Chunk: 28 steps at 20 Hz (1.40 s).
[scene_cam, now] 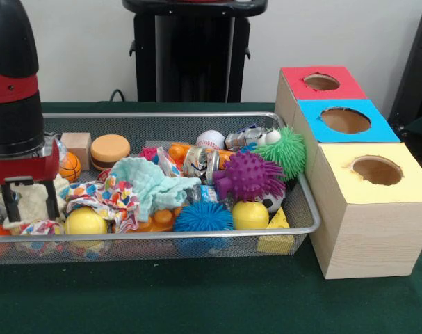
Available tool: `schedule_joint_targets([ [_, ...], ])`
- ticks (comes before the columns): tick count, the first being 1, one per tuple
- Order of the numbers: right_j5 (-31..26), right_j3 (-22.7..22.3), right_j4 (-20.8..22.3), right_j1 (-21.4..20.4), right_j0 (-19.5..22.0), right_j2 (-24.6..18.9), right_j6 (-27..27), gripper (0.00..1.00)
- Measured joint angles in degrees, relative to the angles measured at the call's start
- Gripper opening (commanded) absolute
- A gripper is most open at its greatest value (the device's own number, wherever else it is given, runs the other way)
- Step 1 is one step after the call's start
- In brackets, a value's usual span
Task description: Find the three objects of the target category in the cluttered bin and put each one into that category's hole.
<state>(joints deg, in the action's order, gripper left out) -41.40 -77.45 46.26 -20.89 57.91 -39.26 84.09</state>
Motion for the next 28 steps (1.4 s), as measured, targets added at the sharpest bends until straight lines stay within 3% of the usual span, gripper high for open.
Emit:
schedule_joint_targets([
  [7,9.86,-0.55,1.99,2.92,0.68,0.06,0.00,1.00],
  [13,13.48,-1.56,2.87,3.66,0.41,0.87,0.00,1.00],
  [14,13.67,-1.65,2.90,3.76,0.32,1.07,0.00,0.00],
  [28,13.68,-3.75,2.92,2.43,-1.46,2.07,0.00,0.00],
])
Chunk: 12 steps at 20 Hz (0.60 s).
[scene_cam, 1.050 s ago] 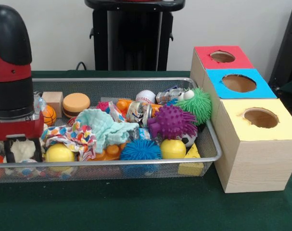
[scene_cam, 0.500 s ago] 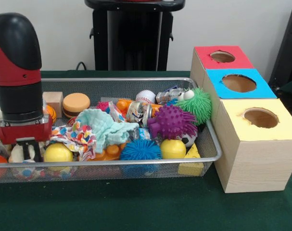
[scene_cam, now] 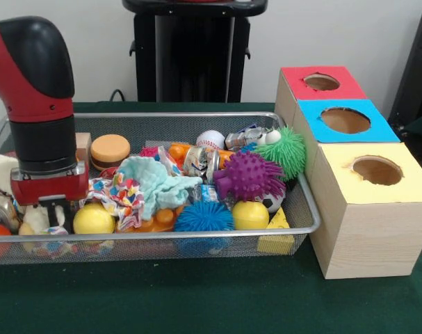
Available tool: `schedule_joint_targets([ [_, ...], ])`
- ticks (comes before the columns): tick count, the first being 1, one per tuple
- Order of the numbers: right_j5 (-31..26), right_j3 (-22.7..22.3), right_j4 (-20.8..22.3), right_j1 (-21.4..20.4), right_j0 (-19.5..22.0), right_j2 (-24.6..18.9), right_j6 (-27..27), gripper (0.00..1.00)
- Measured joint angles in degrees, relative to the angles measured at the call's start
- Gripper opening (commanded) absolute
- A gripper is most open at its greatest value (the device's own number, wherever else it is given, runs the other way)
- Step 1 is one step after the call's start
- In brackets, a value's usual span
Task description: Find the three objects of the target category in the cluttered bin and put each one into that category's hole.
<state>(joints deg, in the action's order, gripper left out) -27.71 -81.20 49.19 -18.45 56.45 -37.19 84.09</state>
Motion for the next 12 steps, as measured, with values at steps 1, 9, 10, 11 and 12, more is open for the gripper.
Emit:
schedule_joint_targets([
  [1,0.00,-0.60,-0.11,-0.73,-0.33,0.27,0.00,0.00],
  [9,0.00,-10.94,-5.46,-12.77,-5.21,4.87,0.31,0.00],
  [10,0.00,-11.85,-6.17,-13.76,-5.68,5.24,0.38,0.00],
  [11,-0.01,-13.02,-7.17,-14.99,-6.31,5.75,0.51,0.00],
  [12,0.00,-14.73,-8.66,-16.64,-7.24,6.51,0.75,0.00],
])
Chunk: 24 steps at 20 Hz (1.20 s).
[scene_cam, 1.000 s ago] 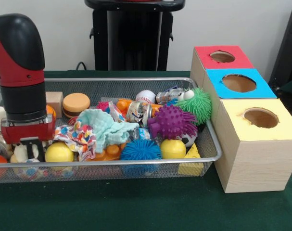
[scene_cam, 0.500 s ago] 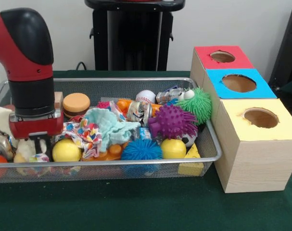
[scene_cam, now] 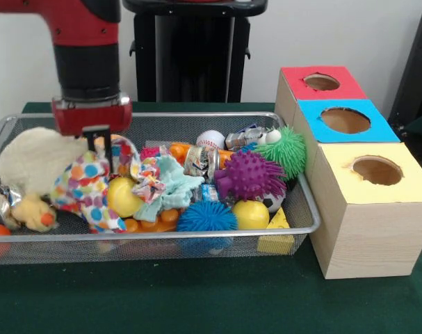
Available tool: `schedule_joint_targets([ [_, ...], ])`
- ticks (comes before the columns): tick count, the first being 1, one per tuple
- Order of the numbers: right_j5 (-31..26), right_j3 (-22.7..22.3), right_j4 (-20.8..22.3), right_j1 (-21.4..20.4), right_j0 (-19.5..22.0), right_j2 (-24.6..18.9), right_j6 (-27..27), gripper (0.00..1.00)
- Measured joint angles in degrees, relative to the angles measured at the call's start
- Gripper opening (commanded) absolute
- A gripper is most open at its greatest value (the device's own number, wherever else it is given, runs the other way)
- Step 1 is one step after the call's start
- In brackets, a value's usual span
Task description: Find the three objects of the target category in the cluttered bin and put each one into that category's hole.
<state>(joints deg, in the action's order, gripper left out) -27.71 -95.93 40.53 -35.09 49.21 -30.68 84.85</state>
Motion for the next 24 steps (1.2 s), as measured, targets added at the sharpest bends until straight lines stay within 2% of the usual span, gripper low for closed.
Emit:
schedule_joint_targets([
  [3,0.15,-5.02,-4.50,-3.60,-2.82,2.04,0.84,0.00],
  [7,1.19,-8.01,-7.12,-4.33,-4.51,3.78,1.31,0.00],
  [15,8.38,-14.58,-12.33,-3.99,-6.93,8.21,4.25,0.00],
  [24,13.71,-19.19,-16.76,-2.25,-7.80,11.65,5.52,0.00],
])
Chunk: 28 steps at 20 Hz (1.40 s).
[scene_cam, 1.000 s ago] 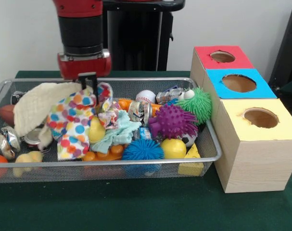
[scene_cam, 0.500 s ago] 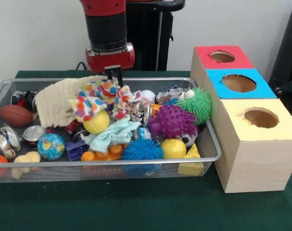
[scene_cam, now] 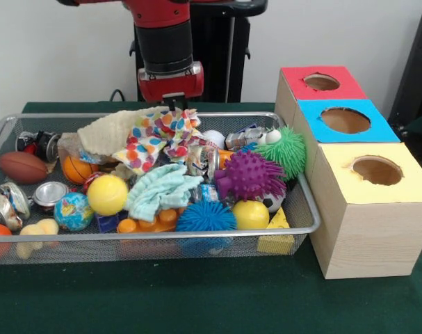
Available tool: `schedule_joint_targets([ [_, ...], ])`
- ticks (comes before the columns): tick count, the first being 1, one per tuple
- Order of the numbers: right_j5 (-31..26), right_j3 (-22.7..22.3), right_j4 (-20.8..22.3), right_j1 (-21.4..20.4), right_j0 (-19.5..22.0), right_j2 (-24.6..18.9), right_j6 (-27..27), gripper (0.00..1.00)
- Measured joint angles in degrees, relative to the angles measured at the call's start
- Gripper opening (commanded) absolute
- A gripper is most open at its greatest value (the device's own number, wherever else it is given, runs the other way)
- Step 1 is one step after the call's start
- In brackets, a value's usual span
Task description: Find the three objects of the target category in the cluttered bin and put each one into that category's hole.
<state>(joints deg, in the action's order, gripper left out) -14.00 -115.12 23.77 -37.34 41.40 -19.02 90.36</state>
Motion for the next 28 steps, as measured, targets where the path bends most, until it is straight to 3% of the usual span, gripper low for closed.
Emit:
schedule_joint_targets([
  [2,0.84,-0.73,-0.62,0.37,-0.52,0.61,0.00,0.00],
  [3,2.62,-1.86,-1.38,0.95,-2.00,1.94,0.00,1.00],
  [12,4.49,-4.33,-4.30,2.13,-5.93,4.53,0.00,1.00],
  [20,3.60,-4.35,-5.70,1.41,-5.86,4.80,0.00,1.00],
  [26,-7.66,-3.47,-6.45,-3.75,-4.92,4.84,0.00,1.00],
  [28,-13.97,-2.34,-6.39,-5.48,-4.52,4.84,0.00,1.00],
])
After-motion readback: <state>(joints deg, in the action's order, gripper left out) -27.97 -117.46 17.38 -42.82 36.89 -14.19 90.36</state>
